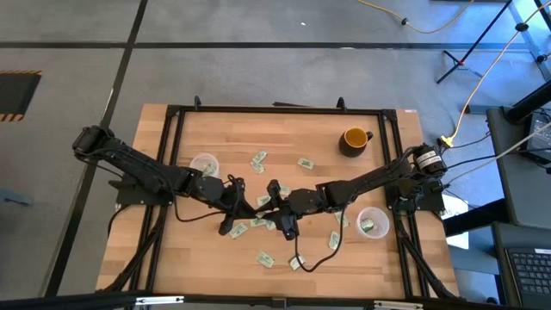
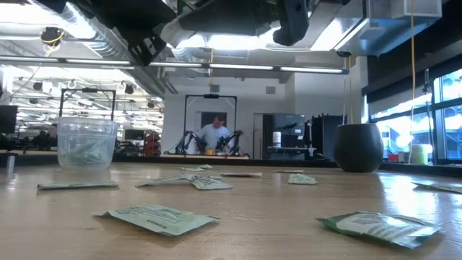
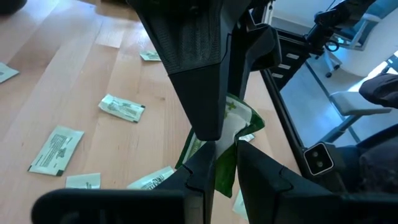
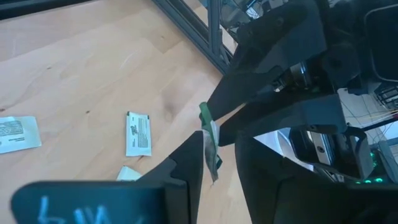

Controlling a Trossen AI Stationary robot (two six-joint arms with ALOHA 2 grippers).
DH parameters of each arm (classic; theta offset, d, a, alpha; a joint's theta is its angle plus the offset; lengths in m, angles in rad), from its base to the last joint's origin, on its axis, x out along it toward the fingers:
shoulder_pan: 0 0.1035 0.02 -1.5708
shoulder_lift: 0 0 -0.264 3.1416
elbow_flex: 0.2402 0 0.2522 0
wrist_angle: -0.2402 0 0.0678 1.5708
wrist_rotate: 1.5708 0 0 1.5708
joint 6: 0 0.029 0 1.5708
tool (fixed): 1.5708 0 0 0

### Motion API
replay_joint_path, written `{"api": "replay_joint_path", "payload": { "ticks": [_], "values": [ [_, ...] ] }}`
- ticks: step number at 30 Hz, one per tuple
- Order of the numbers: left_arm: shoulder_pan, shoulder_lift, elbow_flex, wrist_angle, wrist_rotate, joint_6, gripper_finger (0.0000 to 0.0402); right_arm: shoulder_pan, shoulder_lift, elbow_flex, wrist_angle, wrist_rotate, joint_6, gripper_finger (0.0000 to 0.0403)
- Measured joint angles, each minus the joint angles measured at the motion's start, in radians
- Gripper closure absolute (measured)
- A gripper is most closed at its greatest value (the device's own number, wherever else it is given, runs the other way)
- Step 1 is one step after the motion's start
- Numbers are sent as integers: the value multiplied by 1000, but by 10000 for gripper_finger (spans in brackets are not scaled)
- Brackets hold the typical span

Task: Pick and place Stevia / Truvia into bins
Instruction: Put the green stevia packet into the right transparent container

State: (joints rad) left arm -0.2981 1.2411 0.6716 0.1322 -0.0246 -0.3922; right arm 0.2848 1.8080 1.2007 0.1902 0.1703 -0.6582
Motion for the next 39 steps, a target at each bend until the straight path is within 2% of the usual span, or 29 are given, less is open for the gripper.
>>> {"api": "replay_joint_path", "payload": {
  "ticks": [10,15,19,26,31,33,35,39],
  "values": [
    [0,0,-1,-1,0,13,343,0,0,0,-4,-3,-3,393],
    [0,0,-1,-1,-2,54,343,0,0,0,-3,-3,-5,388],
    [-2,0,-1,-6,-53,91,339,-1,-1,-1,-9,2,-5,392],
    [0,-6,-2,-4,-75,169,314,16,-7,-1,-51,91,-2,399],
    [0,-34,-2,-18,-78,204,297,40,-8,-1,-68,96,3,397],
    [0,-46,-1,-43,-100,243,294,51,-20,-1,-99,97,29,397],
    [0,-55,-1,-88,-164,261,293,63,-51,-1,-146,116,94,396],
    [0,-55,-1,-157,-328,249,294,81,-145,0,-334,167,370,396]
  ]
}}
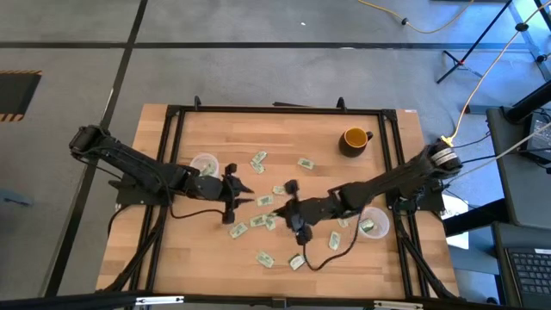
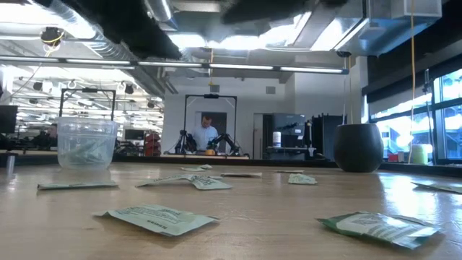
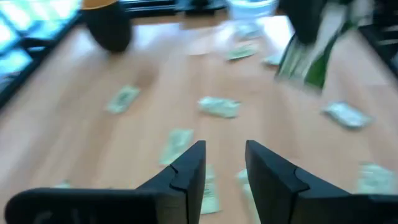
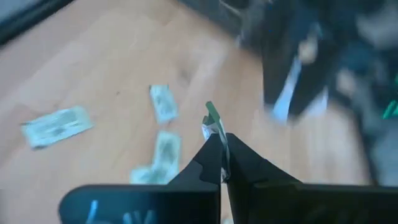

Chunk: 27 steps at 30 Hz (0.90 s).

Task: Pick and place Stevia / Truvia into bins
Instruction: Put the green stevia packet into the right transparent container

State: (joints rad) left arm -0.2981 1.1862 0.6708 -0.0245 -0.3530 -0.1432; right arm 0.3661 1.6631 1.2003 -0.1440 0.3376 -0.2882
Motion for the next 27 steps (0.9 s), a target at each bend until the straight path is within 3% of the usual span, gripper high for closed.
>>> {"api": "replay_joint_path", "payload": {
  "ticks": [8,14,21,27],
  "values": [
    [0,0,0,-29,-106,-17,293,21,-202,0,-562,-2,781,396],
    [0,0,0,-38,-105,-19,299,90,-274,0,-982,-107,1307,396],
    [0,0,0,-38,-101,19,299,219,-285,0,-1233,-193,1714,396],
    [0,1,0,-31,-102,71,298,319,-270,0,-1258,-235,1889,396]
  ]
}}
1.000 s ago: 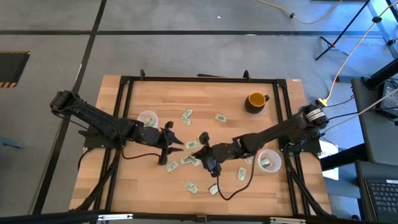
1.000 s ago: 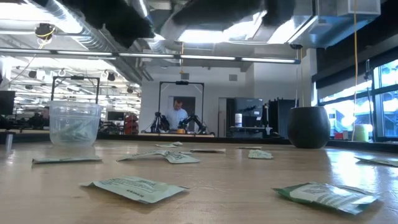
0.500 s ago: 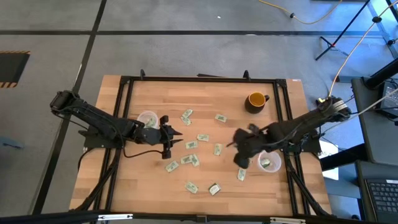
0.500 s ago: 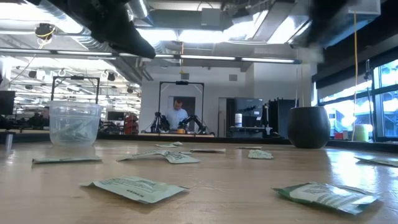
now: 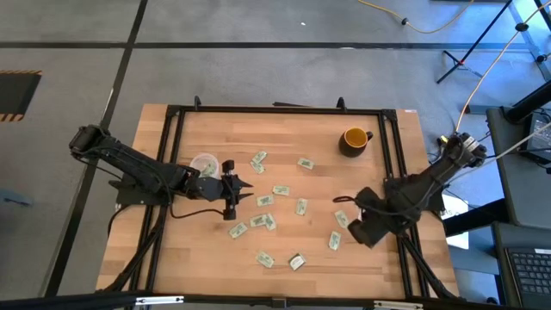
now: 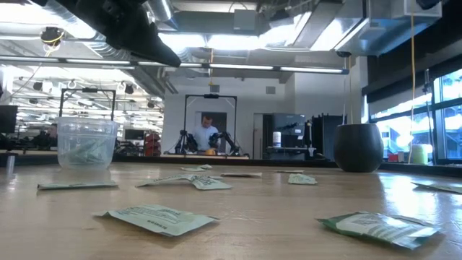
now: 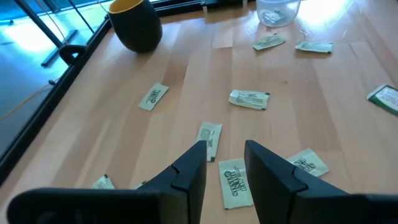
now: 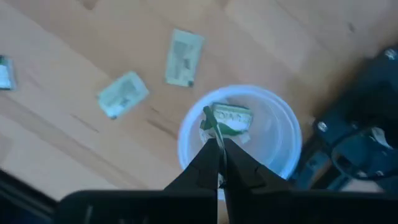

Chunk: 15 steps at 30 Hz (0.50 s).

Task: Pick and place Stevia / Truvia into bins
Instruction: Put the green stevia packet into the right transparent container

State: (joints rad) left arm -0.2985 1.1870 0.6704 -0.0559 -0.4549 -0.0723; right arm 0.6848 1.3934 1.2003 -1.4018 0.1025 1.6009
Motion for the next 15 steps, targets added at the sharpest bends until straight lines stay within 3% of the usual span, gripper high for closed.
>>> {"api": "replay_joint_path", "payload": {
  "ticks": [6,15],
  "values": [
    [0,0,0,0,0,8,302,46,8,-98,10,-10,112,396],
    [0,0,0,0,0,8,301,54,8,-216,133,-19,120,396]
  ]
}}
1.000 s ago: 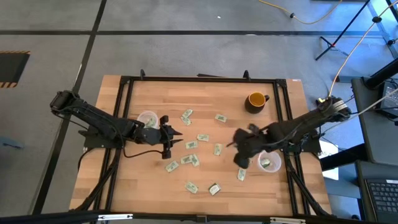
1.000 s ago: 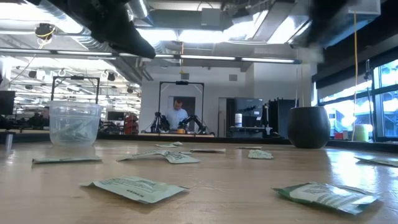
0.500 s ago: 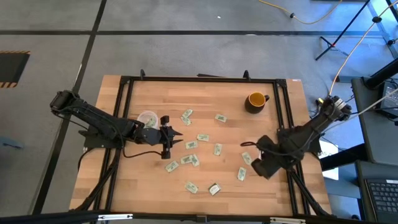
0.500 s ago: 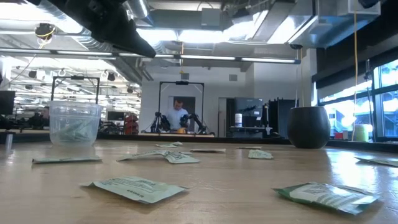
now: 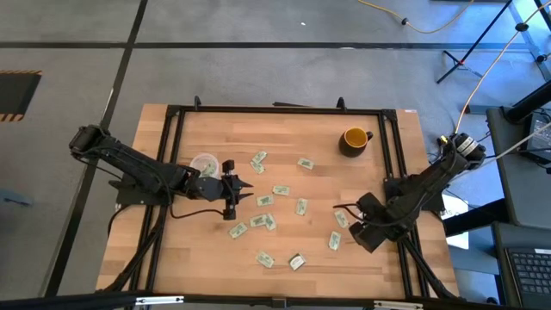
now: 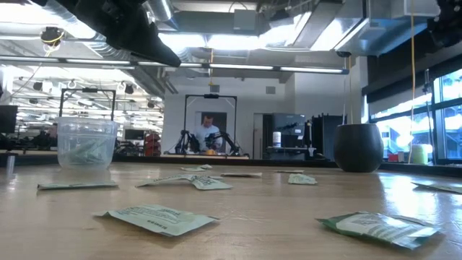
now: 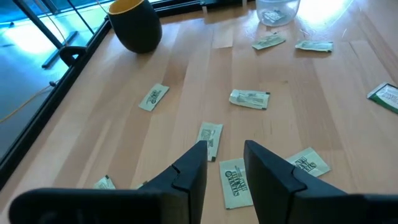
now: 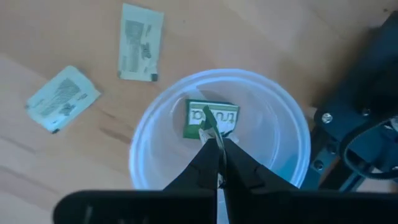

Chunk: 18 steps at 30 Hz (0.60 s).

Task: Pick and place Stevia / Truvia into bins
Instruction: Put the green stevia packet into the right transparent container

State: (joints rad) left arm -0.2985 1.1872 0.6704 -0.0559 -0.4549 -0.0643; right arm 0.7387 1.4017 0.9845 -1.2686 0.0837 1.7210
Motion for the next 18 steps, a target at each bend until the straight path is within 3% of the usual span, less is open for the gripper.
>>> {"api": "replay_joint_path", "payload": {
  "ticks": [11,18],
  "values": [
    [0,0,0,0,0,0,303,0,0,-24,31,0,-3,390],
    [0,0,0,0,1,0,306,0,0,-19,19,-2,-4,325]
  ]
}}
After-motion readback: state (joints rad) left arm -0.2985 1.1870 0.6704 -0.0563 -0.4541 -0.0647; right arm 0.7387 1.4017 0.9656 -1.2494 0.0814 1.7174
